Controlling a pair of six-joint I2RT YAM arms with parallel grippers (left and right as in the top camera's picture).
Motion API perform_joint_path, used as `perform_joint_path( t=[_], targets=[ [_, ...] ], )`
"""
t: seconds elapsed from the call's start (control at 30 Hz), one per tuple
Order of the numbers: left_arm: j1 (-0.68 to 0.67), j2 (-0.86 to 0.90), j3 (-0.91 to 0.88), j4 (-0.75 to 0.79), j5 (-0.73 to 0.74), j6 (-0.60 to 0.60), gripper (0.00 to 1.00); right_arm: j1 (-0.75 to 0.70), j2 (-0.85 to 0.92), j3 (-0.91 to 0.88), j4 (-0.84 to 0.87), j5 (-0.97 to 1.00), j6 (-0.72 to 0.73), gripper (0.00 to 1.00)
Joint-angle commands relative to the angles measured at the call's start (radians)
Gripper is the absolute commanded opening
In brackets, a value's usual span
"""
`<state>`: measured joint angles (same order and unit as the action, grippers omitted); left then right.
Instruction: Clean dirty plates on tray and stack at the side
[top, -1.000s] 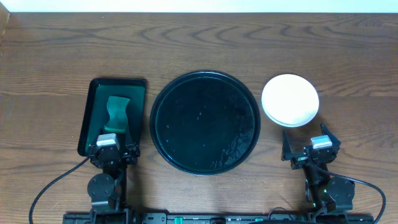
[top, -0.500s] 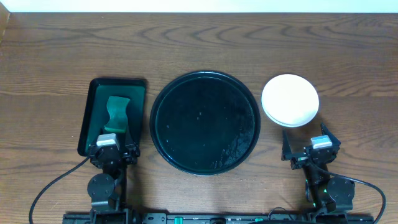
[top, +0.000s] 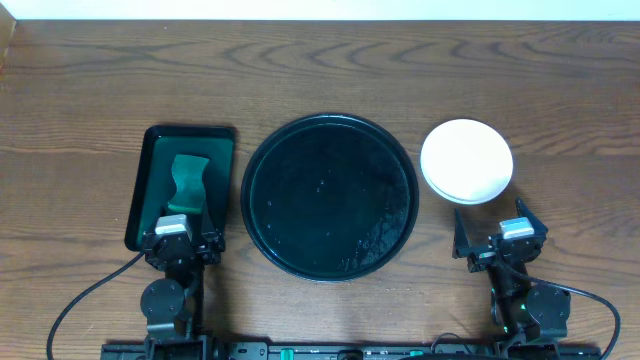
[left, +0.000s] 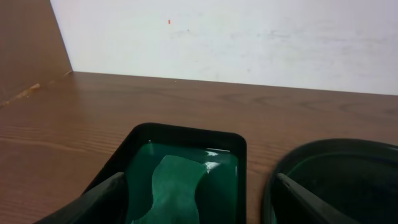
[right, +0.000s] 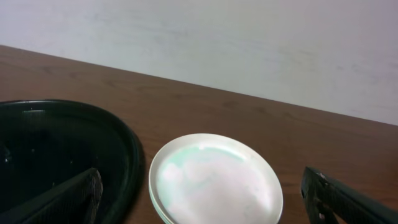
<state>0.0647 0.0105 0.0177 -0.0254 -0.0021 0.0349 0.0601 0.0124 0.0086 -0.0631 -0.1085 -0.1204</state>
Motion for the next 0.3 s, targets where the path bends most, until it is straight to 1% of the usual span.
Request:
perform_joint_path(
  t=[0.0, 0.27],
  targets=[
    [0.002, -0.006, -0.014, -0.048, -0.005, 0.01, 0.73, -0.006, -0.006, -0.003, -0.002, -0.001, 0.011, 0.99],
    [0.002, -0.004, -0.014, -0.048, -0.005, 0.01, 0.73, -0.006, -0.006, -0.003, -0.002, -0.001, 0.011, 0.99]
  ],
)
